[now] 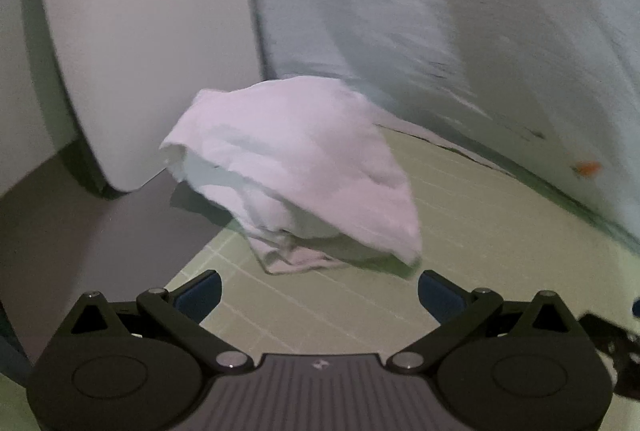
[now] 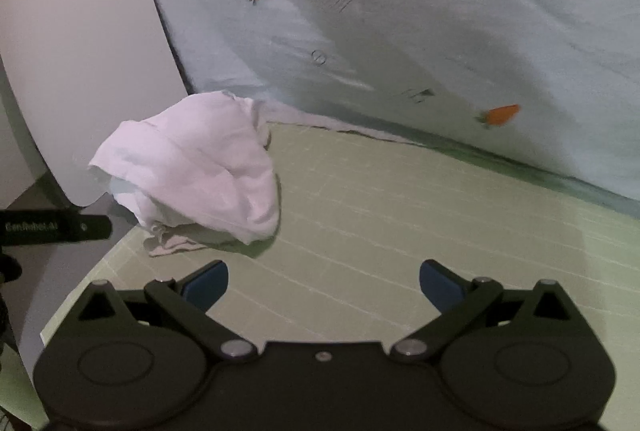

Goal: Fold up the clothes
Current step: 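Grasp the white shirt with the left gripper while the right gripper grasps it too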

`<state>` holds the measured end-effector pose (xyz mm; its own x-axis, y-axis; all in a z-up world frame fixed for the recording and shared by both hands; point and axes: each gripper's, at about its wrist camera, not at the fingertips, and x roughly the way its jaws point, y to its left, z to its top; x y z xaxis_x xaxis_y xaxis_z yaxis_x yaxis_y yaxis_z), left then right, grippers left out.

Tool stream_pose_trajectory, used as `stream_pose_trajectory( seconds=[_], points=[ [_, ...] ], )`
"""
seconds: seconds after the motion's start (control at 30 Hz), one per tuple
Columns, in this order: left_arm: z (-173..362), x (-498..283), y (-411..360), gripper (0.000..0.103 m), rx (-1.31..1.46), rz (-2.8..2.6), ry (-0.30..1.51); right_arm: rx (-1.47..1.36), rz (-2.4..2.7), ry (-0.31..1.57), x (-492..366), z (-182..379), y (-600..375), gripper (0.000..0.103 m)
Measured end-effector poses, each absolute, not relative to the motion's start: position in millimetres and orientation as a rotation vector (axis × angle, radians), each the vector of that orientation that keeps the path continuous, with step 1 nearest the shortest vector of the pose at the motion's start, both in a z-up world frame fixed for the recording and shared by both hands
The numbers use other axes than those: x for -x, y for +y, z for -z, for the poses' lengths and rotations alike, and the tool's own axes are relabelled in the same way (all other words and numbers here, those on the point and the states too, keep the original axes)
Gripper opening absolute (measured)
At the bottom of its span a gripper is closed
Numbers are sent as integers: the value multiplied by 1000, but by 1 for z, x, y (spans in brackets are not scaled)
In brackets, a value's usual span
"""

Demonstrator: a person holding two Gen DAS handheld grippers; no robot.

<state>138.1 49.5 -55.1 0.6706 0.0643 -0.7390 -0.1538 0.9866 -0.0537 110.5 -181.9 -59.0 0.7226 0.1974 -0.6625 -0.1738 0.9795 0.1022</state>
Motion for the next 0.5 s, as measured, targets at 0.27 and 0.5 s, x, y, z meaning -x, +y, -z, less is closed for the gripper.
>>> stream_pose_trajectory(
  seconds=[0.27,0.5],
  points=[
    [83,-227,111,102,253,-253,842,-1,-298,759,-235,82,-148,103],
    [111,-308,166,93,372,-288,810,-16,-443,757,-351,123,-95,92]
  ],
)
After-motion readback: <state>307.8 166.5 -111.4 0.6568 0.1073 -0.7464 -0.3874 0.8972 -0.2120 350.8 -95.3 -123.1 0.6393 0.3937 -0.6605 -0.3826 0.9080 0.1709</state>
